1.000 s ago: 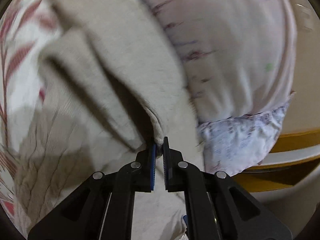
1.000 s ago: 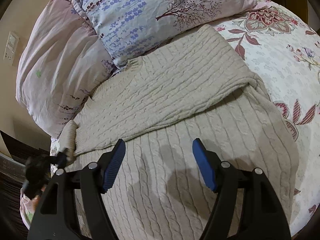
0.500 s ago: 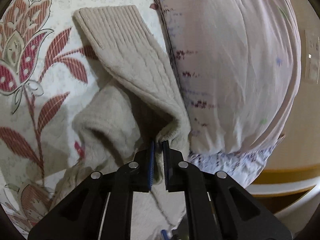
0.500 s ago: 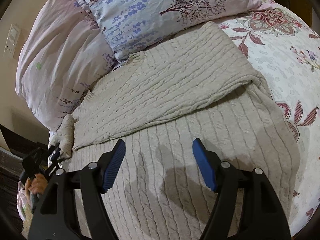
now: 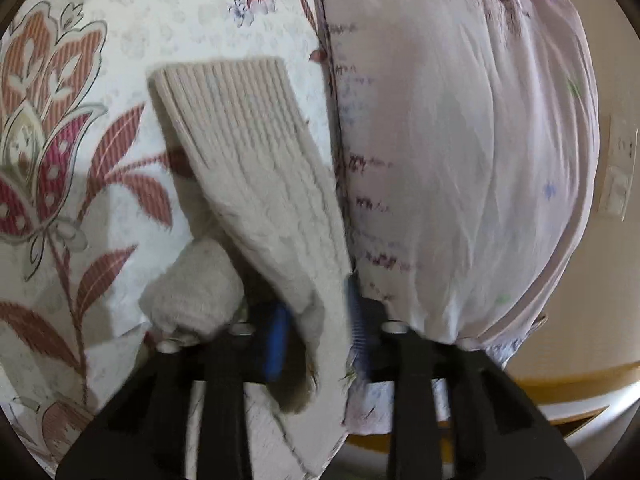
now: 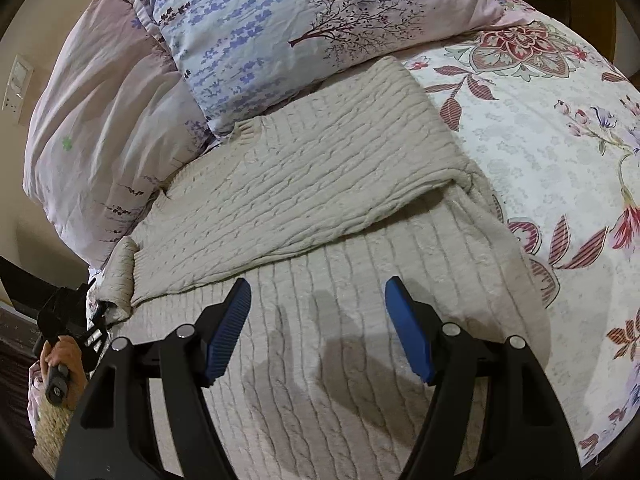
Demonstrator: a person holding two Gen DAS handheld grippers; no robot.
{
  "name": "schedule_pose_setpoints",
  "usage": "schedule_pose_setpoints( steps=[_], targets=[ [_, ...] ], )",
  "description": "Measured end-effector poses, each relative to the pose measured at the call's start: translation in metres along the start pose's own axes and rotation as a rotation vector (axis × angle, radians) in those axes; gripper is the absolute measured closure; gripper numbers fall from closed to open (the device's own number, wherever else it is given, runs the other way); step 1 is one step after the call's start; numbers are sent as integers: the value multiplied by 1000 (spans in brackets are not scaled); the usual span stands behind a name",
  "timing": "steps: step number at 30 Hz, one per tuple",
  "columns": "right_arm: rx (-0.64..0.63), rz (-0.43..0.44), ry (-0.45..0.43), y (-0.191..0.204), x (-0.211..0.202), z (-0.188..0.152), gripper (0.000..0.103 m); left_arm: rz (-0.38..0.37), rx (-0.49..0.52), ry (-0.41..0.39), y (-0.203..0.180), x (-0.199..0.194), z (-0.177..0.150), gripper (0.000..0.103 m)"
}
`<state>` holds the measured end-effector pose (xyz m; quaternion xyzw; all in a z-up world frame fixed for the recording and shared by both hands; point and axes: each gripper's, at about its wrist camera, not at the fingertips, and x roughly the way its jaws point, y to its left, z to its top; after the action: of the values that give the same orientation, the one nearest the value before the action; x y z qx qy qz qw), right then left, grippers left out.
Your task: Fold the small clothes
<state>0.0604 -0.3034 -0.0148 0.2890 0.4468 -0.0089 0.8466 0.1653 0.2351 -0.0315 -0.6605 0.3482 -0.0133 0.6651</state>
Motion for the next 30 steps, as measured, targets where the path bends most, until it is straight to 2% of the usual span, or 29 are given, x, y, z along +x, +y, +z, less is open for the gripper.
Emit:
schedule_pose_setpoints(
  steps=[3,6,9,11,12,13,14,17,18,20,21,22,23,25,27,30],
  targets=[
    [-7,-3,2,-2,0,1,34,-9,67,-4,-16,1,-5,96],
    [-6,-3,-1,-5,-1,2,34,-34,245,45,-55,15,-33,96],
    [-8,-2,-5,-7,-2,4,34,-9,451,112,-89,34,-69,96],
    [-9,-4,-10,-8,-4,5,34,54,671,174,-112,54,-112,96],
    [-10,-5,-12,-9,-5,6,34,82,749,192,-117,61,-129,96],
    [-9,-5,-12,-10,-5,7,34,137,881,222,-122,74,-156,96],
    [-7,-6,-12,-12,-5,8,34,178,962,247,-123,83,-175,96],
    [3,-10,-10,-16,-5,12,34,321,1239,379,-104,112,-235,96],
    [5,-7,-8,-17,-4,15,34,391,1349,419,-94,122,-257,96],
    [1,0,-11,-14,-4,20,34,467,1467,431,-84,131,-277,93],
    [-9,11,-14,-10,-4,24,34,481,1529,423,-79,127,-284,89],
    [-21,21,-15,-5,-3,27,34,465,1544,424,-78,121,-285,76],
    [-36,31,-15,0,-2,31,35,438,1538,427,-79,112,-282,53],
    [-79,61,-5,16,4,39,41,411,1516,385,-80,91,-271,31],
    [-138,91,10,38,11,46,45,427,1492,319,-83,73,-254,31],
    [-280,106,21,84,23,49,45,525,1394,204,-75,43,-218,31]
  ],
)
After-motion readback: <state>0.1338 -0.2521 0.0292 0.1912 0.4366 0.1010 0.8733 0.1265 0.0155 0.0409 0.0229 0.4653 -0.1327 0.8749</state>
